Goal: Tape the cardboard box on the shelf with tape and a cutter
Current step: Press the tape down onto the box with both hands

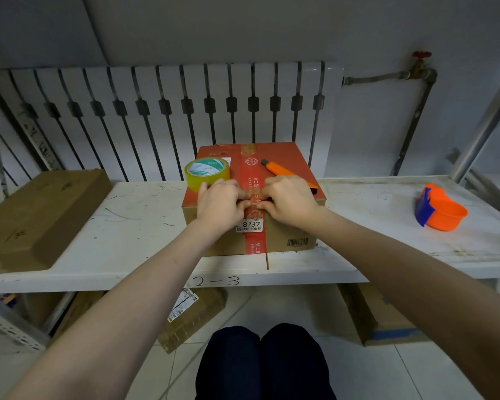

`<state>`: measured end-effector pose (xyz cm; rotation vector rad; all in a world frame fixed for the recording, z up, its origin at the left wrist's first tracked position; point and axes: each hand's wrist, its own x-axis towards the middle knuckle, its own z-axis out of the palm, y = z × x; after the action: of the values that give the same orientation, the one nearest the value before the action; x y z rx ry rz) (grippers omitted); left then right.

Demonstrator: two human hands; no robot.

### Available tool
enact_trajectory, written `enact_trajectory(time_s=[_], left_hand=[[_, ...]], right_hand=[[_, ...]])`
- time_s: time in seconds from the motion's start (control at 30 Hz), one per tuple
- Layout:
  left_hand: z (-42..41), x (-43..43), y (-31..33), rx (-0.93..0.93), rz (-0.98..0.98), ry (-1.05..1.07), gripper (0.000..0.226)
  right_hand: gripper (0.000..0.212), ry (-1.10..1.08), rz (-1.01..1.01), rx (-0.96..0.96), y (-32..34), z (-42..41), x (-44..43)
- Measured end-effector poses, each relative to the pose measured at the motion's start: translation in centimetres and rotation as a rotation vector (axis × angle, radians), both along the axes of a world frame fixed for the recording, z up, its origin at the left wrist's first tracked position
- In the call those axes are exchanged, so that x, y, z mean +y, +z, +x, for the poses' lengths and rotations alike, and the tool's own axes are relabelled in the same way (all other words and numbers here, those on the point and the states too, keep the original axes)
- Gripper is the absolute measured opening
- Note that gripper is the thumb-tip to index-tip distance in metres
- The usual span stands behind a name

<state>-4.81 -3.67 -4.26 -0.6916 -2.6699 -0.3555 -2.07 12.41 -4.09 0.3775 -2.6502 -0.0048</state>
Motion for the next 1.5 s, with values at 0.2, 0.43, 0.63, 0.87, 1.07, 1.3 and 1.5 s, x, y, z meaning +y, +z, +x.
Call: enact_trajectory(time_s=[0.2, 0.43, 0.63, 0.87, 1.07, 1.3, 1.5], left_hand=[[0.2, 0.4, 0.3, 0.018, -0.031, -0.011, 0.026], [0.0, 0.4, 0.7, -0.105, -0.067, -0.089, 0.024], [0.3, 0.3, 0.1, -0.136, -0.05, -0.135, 0.022], [-0.5, 0.3, 1.2, -0.222, -0.097, -0.111, 0.023], [-0.2, -1.3, -0.8, 0.02, 0.016, -0.062, 0.033], [0.3, -0.3, 0.0, 0.077, -0.039, -0.009, 0.026], [0.7, -0.4, -0.5, 0.084, -0.053, 0.003, 0.036]], right_hand=[[0.046, 0.003, -0.005, -0.121, 0.8, -0.9, 0.4], [0.058, -0.014, 0.06, -0.255, 0.2, -1.3, 0.4], [0.058, -0.049, 0.093, -0.289, 1.2, -0.7, 1.1], [0.059, -0.087, 0.146, -0.348, 1.6, -0.8, 0.7], [0.039, -0.03, -0.014, -0.048, 0.2, 0.2, -0.3], [0.034, -0.075, 0.111, 0.138, -1.7, 0.5, -0.6], [0.047, -0.117, 0.1, 0.08, -2.9, 1.1, -0.6]])
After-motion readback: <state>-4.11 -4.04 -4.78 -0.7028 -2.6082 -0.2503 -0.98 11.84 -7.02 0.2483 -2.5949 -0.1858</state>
